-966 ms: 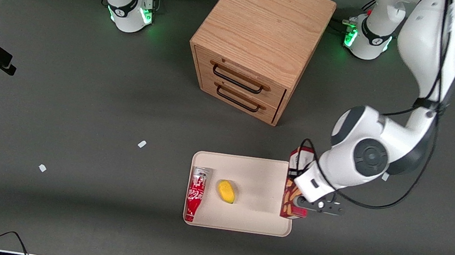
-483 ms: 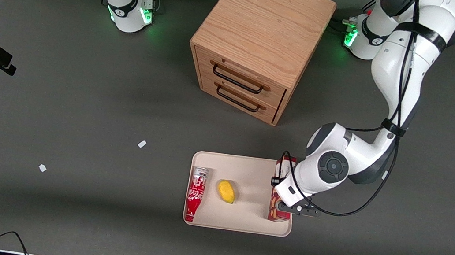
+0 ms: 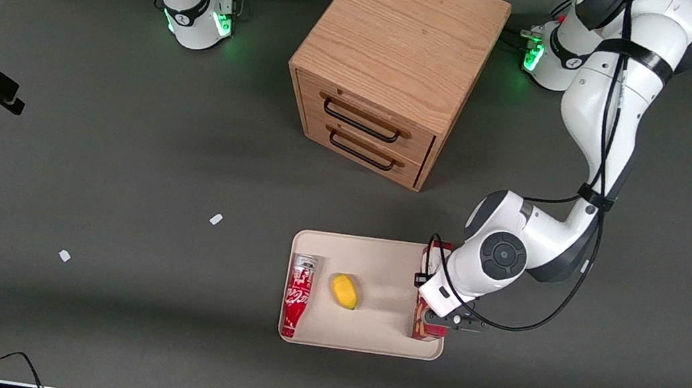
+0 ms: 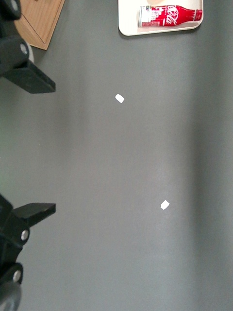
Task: Place red cookie box on tray
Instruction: 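Lower the box onto the tray beside its rim and open the gripper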
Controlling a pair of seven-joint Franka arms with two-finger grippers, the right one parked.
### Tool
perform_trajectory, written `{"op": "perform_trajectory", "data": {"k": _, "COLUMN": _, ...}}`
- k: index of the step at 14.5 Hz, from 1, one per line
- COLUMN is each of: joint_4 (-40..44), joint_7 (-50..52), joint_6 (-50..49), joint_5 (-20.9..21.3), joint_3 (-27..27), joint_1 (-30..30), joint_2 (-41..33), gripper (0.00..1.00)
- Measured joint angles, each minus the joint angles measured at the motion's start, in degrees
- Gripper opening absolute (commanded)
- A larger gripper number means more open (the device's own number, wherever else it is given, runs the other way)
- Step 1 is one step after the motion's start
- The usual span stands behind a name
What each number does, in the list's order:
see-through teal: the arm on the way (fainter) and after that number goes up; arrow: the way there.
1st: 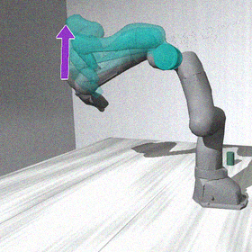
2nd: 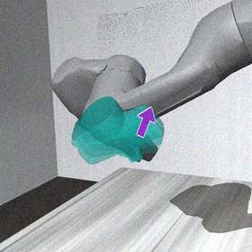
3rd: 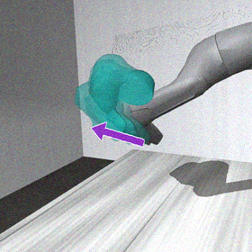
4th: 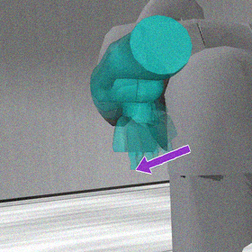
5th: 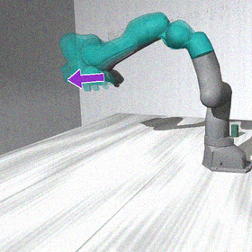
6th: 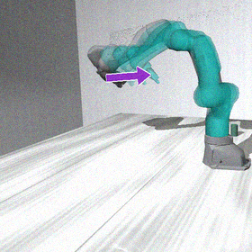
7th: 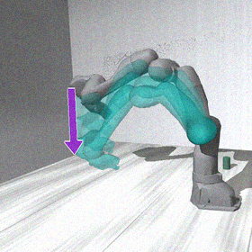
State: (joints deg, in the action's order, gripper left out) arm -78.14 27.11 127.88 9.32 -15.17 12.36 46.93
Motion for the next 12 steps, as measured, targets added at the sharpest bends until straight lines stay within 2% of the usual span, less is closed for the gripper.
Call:
{"op": "perform_trajectory", "data": {"k": 3, "joint_4": 0.00, "joint_7": 1.70, "joint_6": 2.43, "joint_5": 3.62, "joint_3": 0.02, "joint_1": 0.02, "joint_2": 0.05, "gripper": 1.00}}
{"op": "perform_trajectory", "data": {"k": 12, "joint_4": 0.83, "joint_7": 3.24, "joint_6": 3.02, "joint_5": 3.83, "joint_3": 0.01, "joint_1": 0.04, "joint_2": -0.92, "gripper": 1.00}}
